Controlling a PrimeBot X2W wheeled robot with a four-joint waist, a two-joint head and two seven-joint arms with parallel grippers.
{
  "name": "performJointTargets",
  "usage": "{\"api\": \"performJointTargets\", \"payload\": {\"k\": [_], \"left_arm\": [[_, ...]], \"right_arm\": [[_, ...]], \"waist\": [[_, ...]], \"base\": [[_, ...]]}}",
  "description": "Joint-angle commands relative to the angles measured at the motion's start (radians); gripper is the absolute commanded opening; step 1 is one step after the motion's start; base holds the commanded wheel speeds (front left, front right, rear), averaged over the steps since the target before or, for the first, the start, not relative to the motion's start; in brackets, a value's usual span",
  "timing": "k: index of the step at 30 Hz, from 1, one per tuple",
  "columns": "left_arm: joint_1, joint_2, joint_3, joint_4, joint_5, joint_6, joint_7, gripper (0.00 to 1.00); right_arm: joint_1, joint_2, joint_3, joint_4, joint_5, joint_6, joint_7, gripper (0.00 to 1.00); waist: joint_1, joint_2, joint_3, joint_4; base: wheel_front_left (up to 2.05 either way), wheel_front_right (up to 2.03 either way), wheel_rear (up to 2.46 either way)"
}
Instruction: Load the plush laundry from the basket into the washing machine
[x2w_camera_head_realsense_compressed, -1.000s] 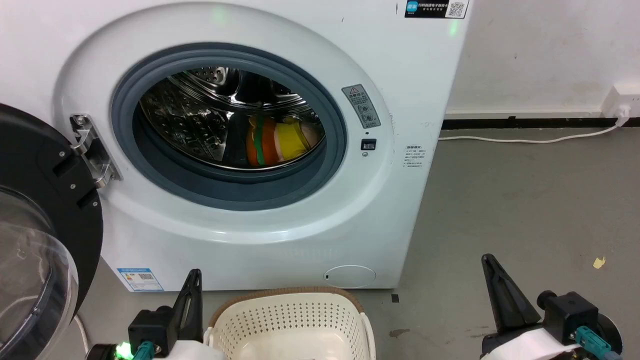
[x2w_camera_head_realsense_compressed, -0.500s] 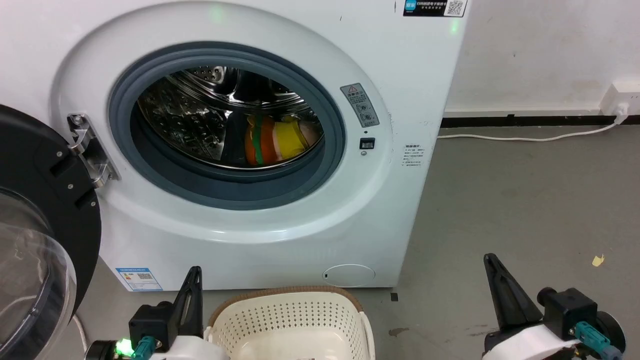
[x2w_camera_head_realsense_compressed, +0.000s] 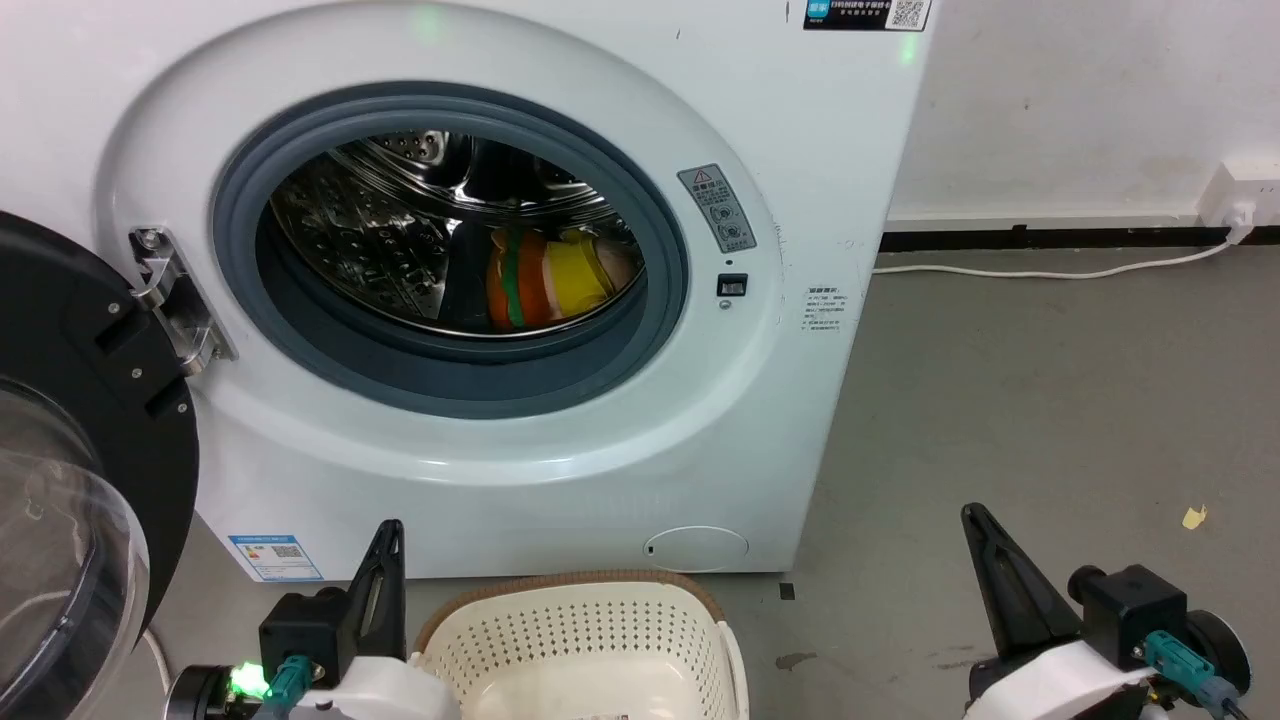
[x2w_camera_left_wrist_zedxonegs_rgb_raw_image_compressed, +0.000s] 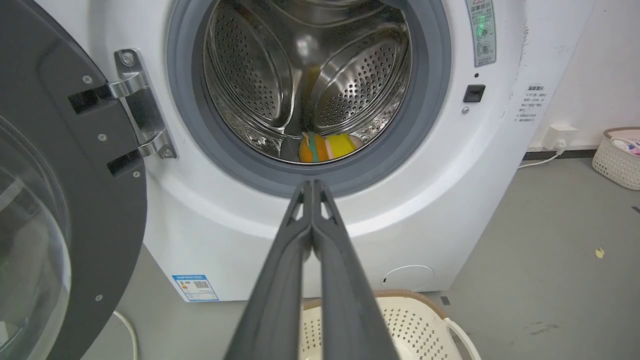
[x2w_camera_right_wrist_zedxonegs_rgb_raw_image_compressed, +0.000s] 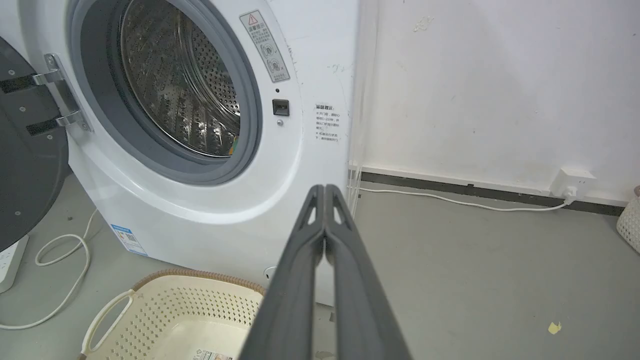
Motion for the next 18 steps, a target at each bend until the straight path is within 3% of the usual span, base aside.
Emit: {"api": "performJointTargets", "payload": {"k": [1,18], "left_arm": [[-0.014,-0.004,0.008,-0.006,0.01,-0.005,0.01,0.0],[-0.027,-0.016,0.027,-0.015,0.035,-0.019,0.043,0.0]], "right_arm": [[-0.014,0.0,-0.006,-0.005,-0.013,0.0,0.01,0.0],[-0.022,0.0,-0.019,-0.007,-0.034,0.001,0.042,0.0]], "waist": [[0.0,0.0,0.001,-0.001],[0.0,0.0,0.005,-0.004]], "base": [[0.0,0.0,0.0],[0.0,0.0,0.0]]}}
